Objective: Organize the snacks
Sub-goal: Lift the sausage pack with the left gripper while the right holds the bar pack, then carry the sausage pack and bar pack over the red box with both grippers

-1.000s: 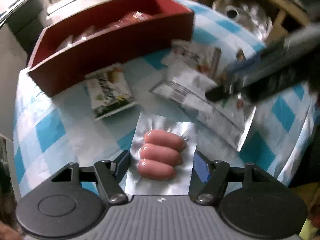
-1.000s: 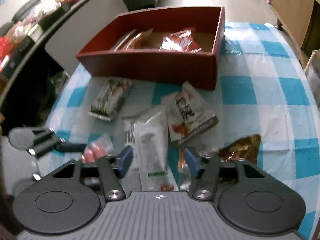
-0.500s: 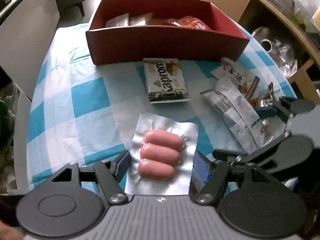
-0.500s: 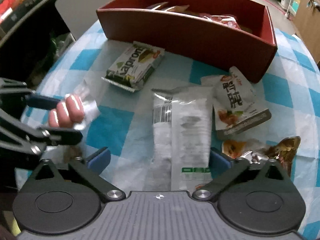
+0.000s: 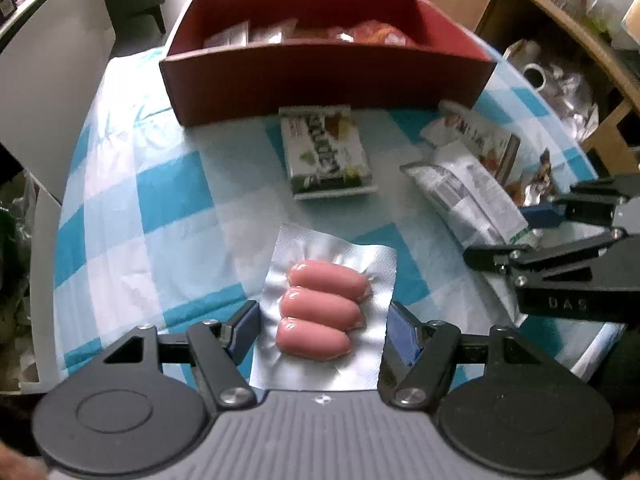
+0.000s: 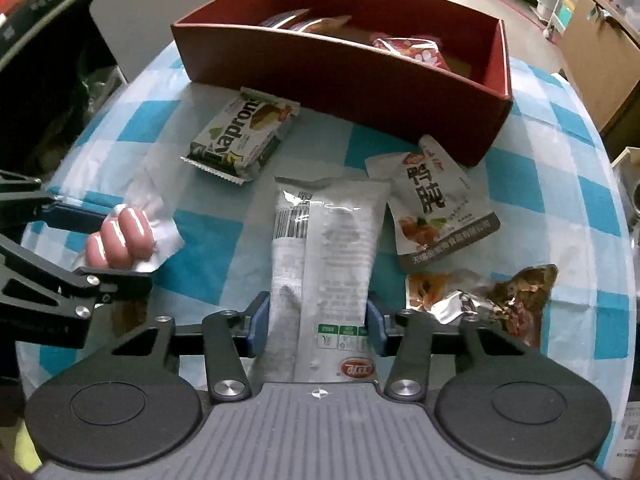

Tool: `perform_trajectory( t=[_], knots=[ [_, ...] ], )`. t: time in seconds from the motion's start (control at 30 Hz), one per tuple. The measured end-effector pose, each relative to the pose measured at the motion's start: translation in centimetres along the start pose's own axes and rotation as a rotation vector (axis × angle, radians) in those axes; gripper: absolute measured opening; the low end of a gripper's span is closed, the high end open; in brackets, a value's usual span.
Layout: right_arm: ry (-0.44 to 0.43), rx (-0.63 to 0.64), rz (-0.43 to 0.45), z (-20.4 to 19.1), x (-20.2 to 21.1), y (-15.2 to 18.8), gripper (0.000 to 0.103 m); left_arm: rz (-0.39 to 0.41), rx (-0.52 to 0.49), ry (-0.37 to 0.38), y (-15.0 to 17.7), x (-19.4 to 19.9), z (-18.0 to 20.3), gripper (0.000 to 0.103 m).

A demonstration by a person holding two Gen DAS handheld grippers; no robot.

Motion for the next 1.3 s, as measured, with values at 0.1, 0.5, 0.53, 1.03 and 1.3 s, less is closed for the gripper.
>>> perform_trajectory(
  t=[0.1, 0.5, 0.53, 1.03, 1.3],
  knots=[
    [-0.031, -0.034, 0.041, 0.4, 1.3, -0.1, 0.055, 0.021, 0.022, 0.025, -0.4, 0.5, 0.0, 0.062],
    [-0.15, -0.172, 0.211, 2.9, 4.9, -2.7, 0.055, 0.146, 0.101, 0.076, -3.6, 2.6, -0.3, 0.062],
    [-0.15, -0.169, 0.216, 2.9, 4.9, -3.1, 0.055, 0.158, 0.101, 0.073, -3.9, 2.8, -0.2, 0.062],
    [-0.17, -0.181, 0.316, 5.0, 6.3, -8.0, 0.055, 0.314, 0.141, 0.013, -9.5, 4.6, 0.1, 0.062],
    [-0.167, -0.189, 0.344, 6.0, 6.4, -10.2, 0.055, 0.333, 0.142, -0.003, -12.1, 4.0, 0.6, 0.062]
  ],
)
Point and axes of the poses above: each gripper's, at about its wrist camera, not at the fingertips, and x roughly against the way its jaws point, z to its right, y to its underside, the point moved 4 cm from there along -x, roughly the way its jaws point, and after that the axes turned 2 degrees about -z, right-handed, at the moved point
